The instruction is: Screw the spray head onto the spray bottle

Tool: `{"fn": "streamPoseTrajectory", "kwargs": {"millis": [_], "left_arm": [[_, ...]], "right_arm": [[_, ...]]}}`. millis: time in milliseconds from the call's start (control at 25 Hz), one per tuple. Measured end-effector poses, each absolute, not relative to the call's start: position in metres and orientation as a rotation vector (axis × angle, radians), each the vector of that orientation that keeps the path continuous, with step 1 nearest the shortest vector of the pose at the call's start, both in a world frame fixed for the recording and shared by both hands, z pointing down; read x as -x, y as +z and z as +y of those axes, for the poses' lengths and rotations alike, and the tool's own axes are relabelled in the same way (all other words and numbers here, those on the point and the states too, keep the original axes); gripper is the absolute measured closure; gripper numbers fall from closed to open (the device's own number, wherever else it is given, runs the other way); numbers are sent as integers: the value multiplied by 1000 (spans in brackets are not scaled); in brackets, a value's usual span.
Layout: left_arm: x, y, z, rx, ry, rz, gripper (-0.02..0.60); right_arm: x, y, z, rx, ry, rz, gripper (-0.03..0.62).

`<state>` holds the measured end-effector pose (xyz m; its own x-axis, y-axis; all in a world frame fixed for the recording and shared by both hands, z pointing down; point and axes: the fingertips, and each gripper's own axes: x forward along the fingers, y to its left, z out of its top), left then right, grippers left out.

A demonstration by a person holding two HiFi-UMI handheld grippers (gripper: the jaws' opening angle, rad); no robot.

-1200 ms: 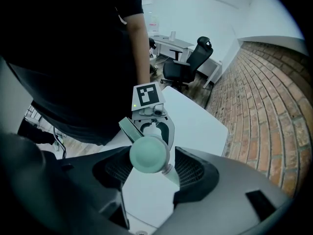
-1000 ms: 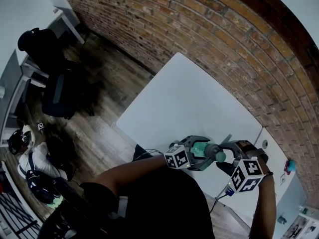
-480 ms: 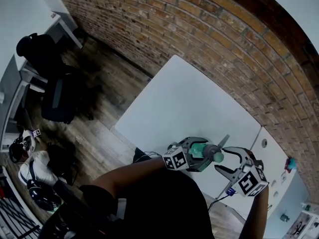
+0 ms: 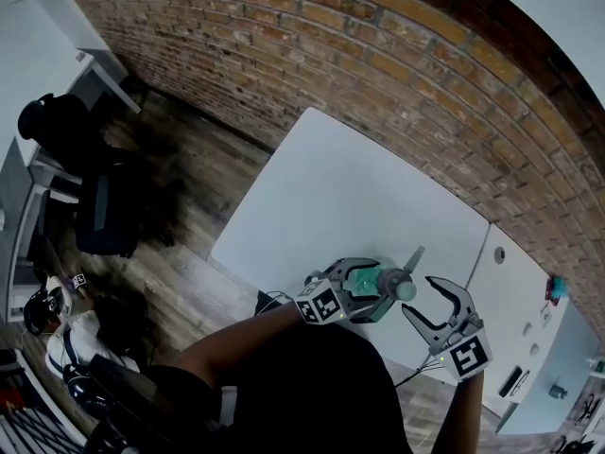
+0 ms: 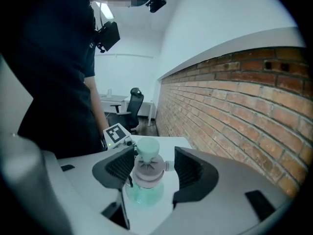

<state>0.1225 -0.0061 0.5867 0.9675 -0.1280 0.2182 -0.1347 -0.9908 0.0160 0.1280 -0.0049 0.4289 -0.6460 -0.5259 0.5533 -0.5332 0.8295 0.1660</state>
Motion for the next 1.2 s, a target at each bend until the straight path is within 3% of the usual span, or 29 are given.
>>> {"fn": "streamPoseTrajectory", "kwargs": {"millis": [320,600,680,800,1000,1200], "left_arm": [[-87,572,-21,-3025,304,-376,253],[-60,548,-32,-2959,237,-580,382],[-53,532,-35,-2923,185,-653,478],[-44,507,-36,-2907,156,-765,571],[-39,463,-23,-2811,58,-940,580],[-33,436,10,-2798,12,-1079,580]], "right_arm": [[-135,426,9,-1072,69,-2484,335],[-134,412,15,-1270,52,-2553,338],[-134,404,20,-1299,56,-2606,367],[-137,397,33,-1295,22,-2654,476],[-163,379,39,-1460,61,-2742,576],[-162,389,48,-1440,-2,-2687,585]]}}
